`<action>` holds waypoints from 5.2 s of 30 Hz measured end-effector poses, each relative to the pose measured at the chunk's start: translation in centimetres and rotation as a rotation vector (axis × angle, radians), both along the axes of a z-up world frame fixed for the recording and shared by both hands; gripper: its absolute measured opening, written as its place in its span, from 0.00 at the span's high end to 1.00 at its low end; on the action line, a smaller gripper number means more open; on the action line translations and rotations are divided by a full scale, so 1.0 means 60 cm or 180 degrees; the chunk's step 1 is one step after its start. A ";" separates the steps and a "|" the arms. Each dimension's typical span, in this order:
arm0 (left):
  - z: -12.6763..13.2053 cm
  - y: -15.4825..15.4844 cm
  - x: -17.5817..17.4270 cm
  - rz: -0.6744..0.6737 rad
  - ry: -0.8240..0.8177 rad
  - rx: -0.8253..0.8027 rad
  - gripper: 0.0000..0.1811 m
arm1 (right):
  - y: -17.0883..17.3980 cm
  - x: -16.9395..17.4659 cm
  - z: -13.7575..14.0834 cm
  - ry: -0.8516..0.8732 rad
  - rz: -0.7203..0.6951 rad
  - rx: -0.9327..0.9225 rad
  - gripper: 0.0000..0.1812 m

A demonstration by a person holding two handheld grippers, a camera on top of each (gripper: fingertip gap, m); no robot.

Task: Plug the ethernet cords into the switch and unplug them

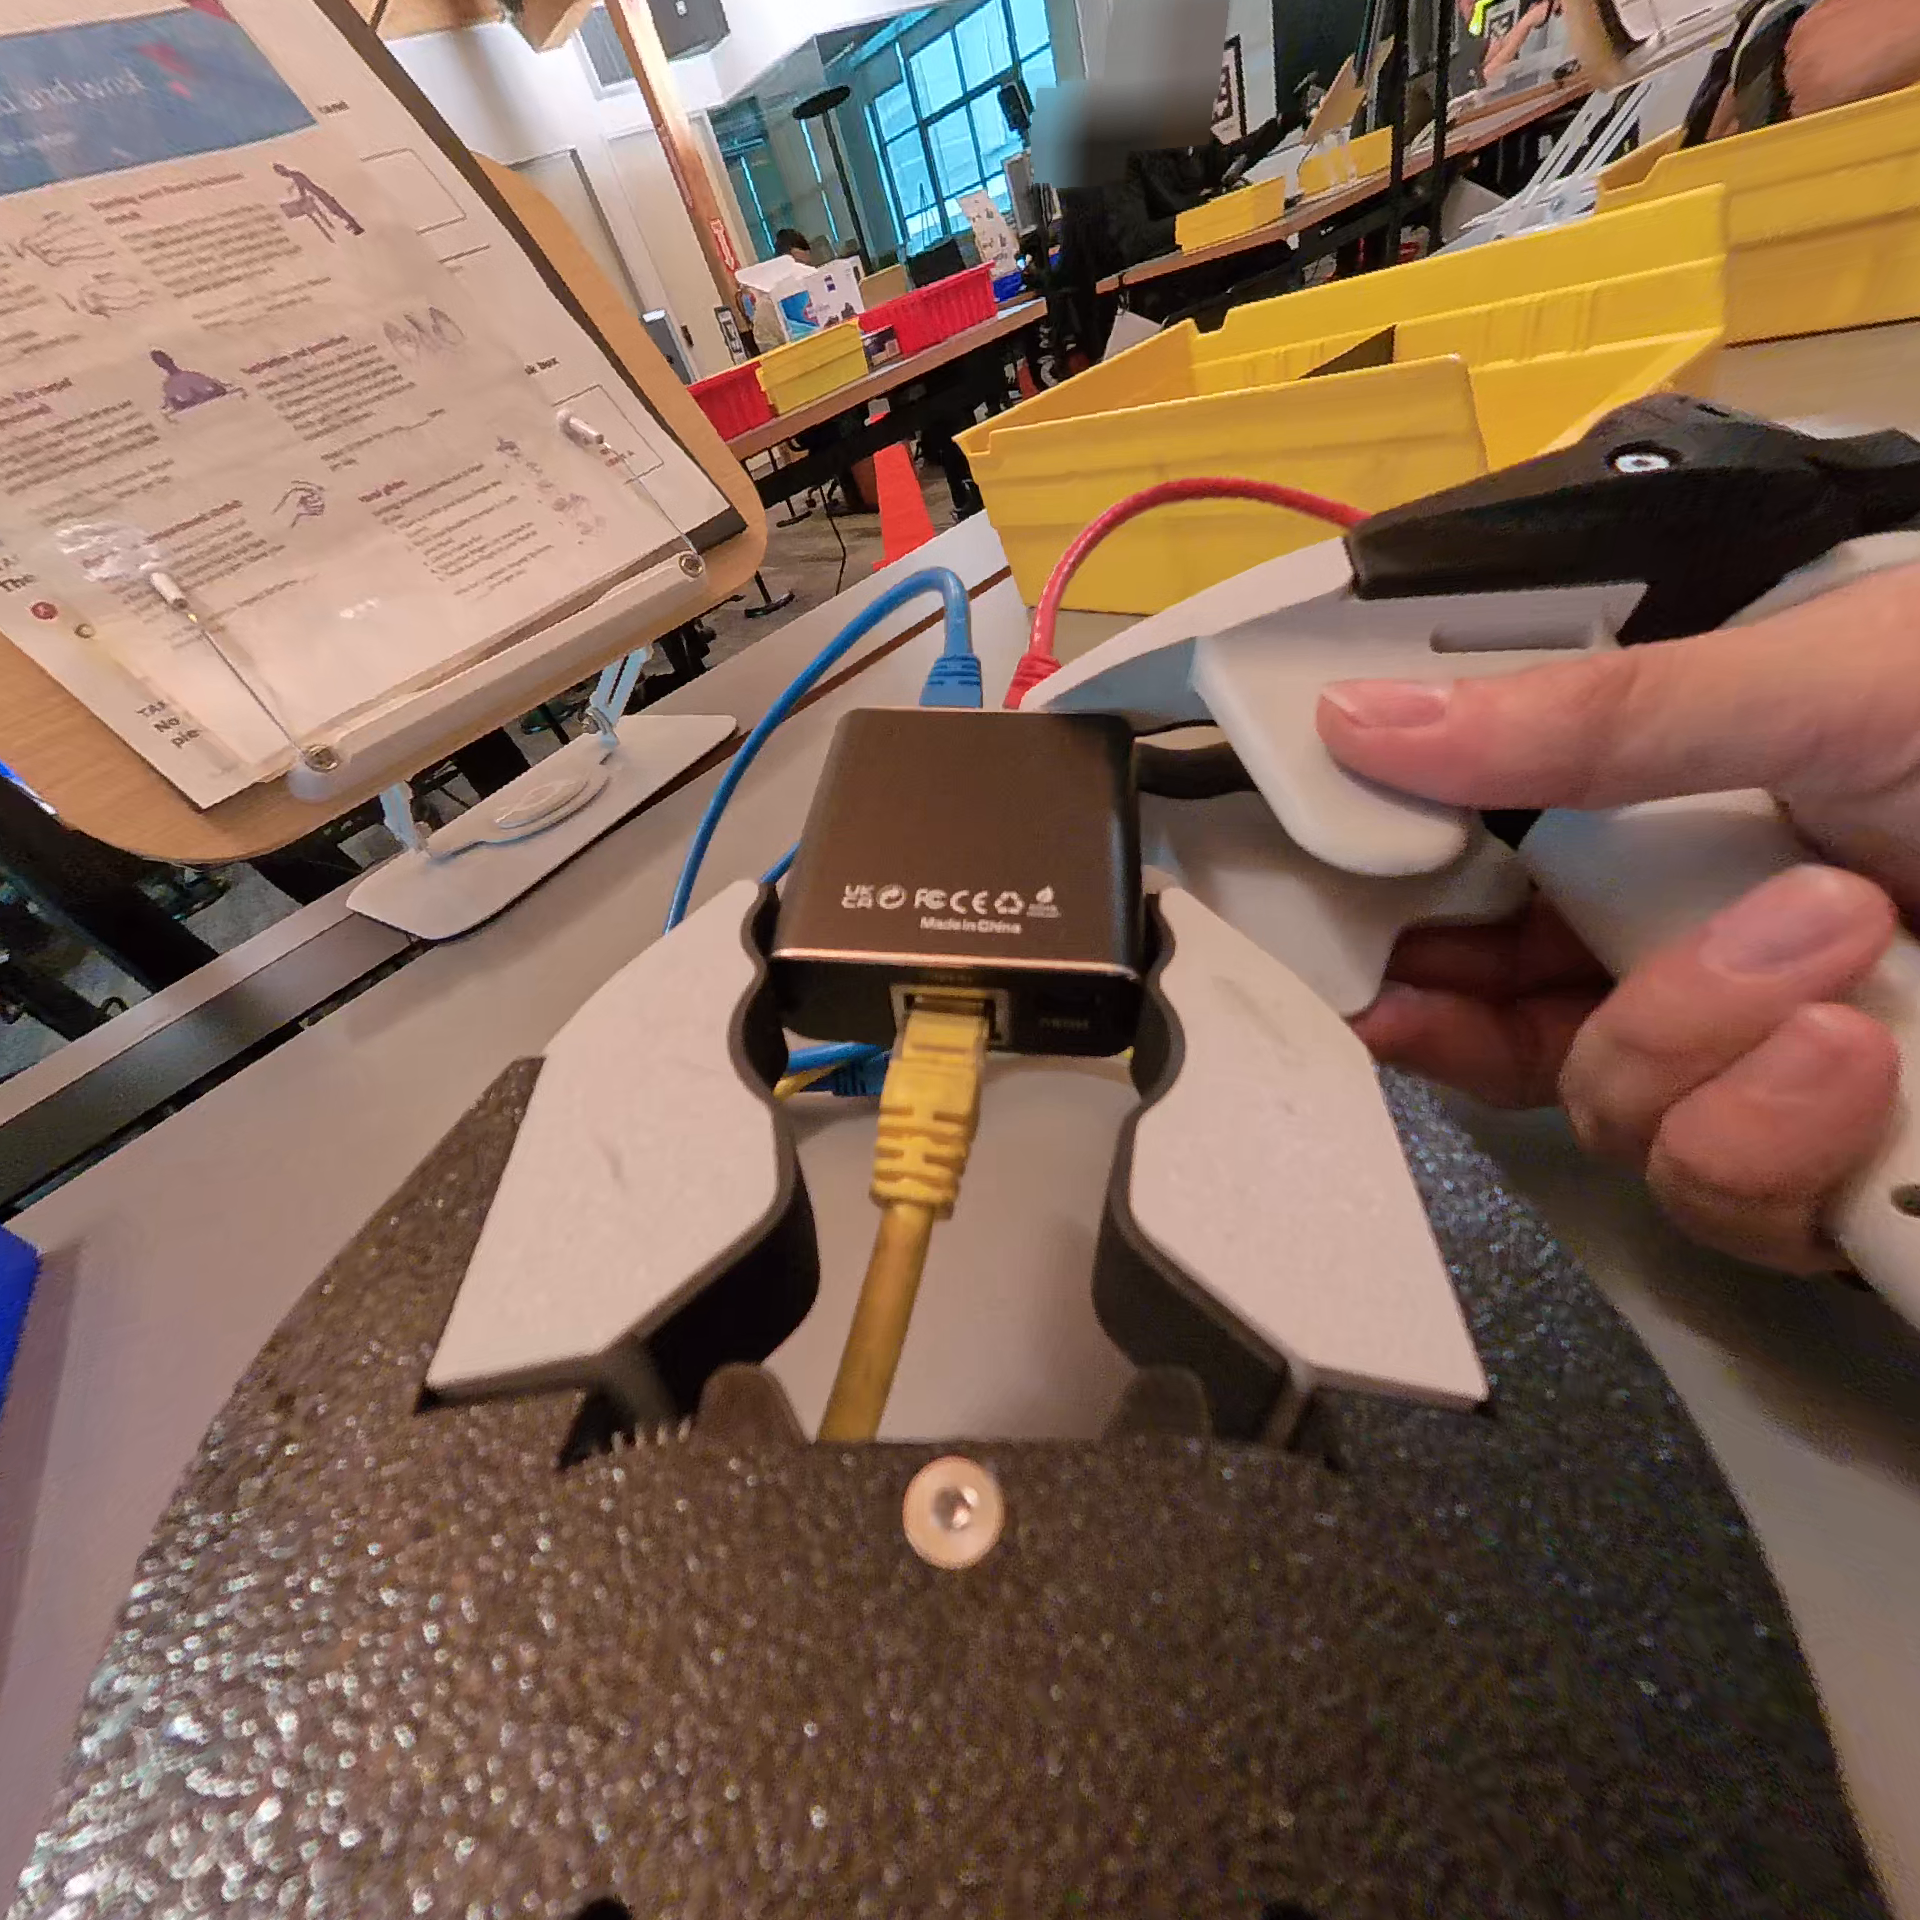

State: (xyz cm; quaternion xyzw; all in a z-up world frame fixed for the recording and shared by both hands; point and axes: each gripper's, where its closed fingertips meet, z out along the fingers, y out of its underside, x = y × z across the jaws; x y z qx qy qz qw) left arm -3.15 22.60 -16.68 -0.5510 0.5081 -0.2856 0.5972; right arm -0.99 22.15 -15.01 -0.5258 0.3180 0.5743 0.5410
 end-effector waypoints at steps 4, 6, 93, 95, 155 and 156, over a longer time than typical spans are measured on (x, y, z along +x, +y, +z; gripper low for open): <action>0.000 0.002 0.000 0.0025 0.0006 0.0061 0.65 | -0.001 -0.002 0.008 -0.0291 0.0065 0.0144 0.94; 0.000 0.002 0.001 0.0019 -0.0008 0.0060 0.65 | -0.002 -0.002 0.014 -0.0462 0.0042 0.0218 0.94; 0.012 0.026 -0.022 0.0184 -0.0275 -0.0198 0.66 | -0.157 0.513 0.039 -0.3617 0.0062 -0.2008 0.94; 0.011 0.026 -0.022 0.0180 -0.0267 -0.0201 0.66 | -0.167 0.550 0.003 -0.3770 0.0006 -0.2285 0.94; -0.003 -0.062 0.016 -0.0859 0.0037 0.0124 0.66 | -0.050 0.008 0.019 -0.0774 0.0522 0.0043 0.89; -0.003 -0.061 0.016 -0.0845 0.0046 0.0127 0.66 | -0.049 0.008 0.019 -0.0723 0.0489 0.0048 0.89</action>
